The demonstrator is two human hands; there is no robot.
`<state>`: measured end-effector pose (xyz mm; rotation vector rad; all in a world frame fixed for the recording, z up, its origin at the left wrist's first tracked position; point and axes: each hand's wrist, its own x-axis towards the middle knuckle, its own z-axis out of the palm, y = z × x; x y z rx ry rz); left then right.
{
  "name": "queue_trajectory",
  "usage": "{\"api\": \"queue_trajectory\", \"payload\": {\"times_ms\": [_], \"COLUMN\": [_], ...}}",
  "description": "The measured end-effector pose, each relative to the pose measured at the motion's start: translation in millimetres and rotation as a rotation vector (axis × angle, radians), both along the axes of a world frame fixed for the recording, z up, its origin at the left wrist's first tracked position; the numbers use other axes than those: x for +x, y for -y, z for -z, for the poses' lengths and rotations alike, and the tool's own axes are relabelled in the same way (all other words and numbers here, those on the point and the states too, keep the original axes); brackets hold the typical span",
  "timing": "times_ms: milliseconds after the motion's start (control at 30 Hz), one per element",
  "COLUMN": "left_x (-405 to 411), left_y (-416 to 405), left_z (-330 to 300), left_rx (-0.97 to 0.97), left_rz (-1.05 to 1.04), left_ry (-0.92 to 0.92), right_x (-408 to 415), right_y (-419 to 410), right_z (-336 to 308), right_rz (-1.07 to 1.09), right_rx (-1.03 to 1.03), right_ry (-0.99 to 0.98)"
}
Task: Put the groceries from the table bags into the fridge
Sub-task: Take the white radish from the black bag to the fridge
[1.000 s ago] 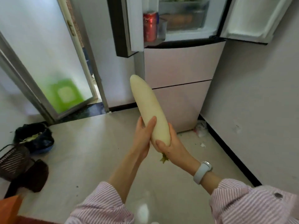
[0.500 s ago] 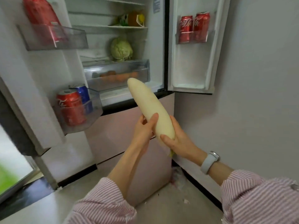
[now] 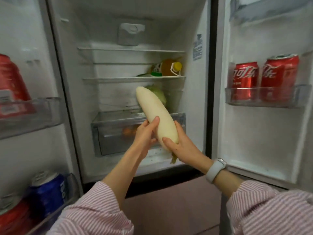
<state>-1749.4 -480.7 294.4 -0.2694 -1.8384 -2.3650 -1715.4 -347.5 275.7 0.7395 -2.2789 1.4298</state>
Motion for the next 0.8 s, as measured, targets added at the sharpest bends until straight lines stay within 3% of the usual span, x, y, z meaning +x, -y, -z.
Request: {"api": "queue_trajectory", "payload": {"times_ms": [267,400,567,800], "left_x": [-166,-226,-285,-328], "left_y": [58,83,107,123], "left_z": [-20,-42,-47,-32], "left_rx": [-0.132,-0.321,-0.516,-0.608], "left_rz": [-0.180,-0.337,-0.459,-0.419], "left_ry": [0.069,-0.013,-0.017,0.086], "right_x": [-179,-249,-312,-357], "right_y": [52,73,96,110], "right_z": [-19,-41,-56,-49], "right_rz": [0.081,0.102,0.088,0.062], "right_rx": [0.072,0.118,0.186,0.285], "right_ry": [-0.010,-0.026,-0.054,0.024]}}
